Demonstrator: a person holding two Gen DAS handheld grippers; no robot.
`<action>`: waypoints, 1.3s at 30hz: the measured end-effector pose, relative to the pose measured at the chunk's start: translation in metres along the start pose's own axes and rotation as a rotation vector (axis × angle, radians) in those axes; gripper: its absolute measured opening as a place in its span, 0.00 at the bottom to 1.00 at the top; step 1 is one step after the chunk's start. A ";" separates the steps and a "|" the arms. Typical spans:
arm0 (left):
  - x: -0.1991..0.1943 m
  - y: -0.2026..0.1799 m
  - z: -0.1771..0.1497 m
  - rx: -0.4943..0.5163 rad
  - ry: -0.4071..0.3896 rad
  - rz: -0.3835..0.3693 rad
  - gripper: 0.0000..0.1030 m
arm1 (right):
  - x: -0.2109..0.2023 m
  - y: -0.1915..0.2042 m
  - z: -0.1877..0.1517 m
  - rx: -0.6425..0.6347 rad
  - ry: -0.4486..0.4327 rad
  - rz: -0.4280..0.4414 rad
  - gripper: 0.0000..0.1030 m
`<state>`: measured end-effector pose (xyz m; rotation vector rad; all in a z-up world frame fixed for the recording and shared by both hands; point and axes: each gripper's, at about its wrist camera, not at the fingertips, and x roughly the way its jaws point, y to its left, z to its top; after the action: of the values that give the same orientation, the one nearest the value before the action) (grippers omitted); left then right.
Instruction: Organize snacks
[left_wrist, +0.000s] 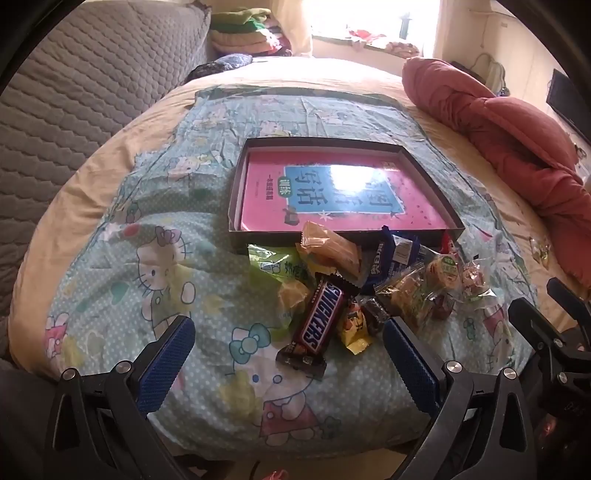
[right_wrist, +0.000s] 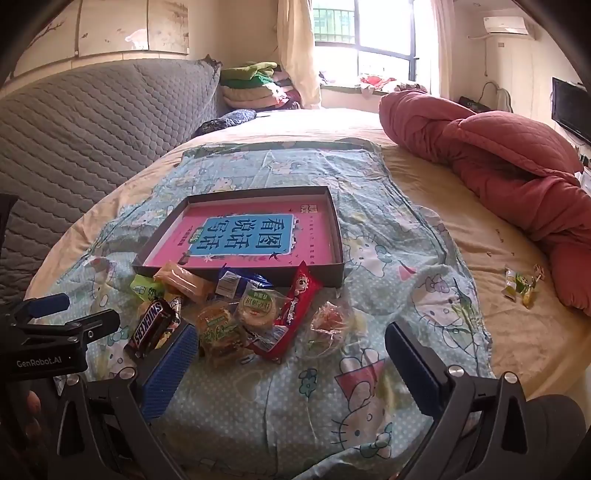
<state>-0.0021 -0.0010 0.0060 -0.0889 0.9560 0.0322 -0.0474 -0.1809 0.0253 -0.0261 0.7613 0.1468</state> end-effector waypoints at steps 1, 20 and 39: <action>0.001 -0.001 0.000 0.000 -0.001 0.003 0.99 | 0.001 0.001 0.000 0.002 -0.001 0.000 0.99; 0.001 -0.001 0.000 0.003 -0.008 0.011 0.99 | 0.006 0.002 0.000 -0.005 0.013 -0.004 0.99; -0.003 -0.005 0.000 0.022 -0.020 0.013 0.99 | 0.005 -0.001 0.000 0.006 0.012 -0.018 0.99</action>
<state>-0.0035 -0.0060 0.0086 -0.0621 0.9365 0.0350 -0.0438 -0.1813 0.0215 -0.0283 0.7736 0.1278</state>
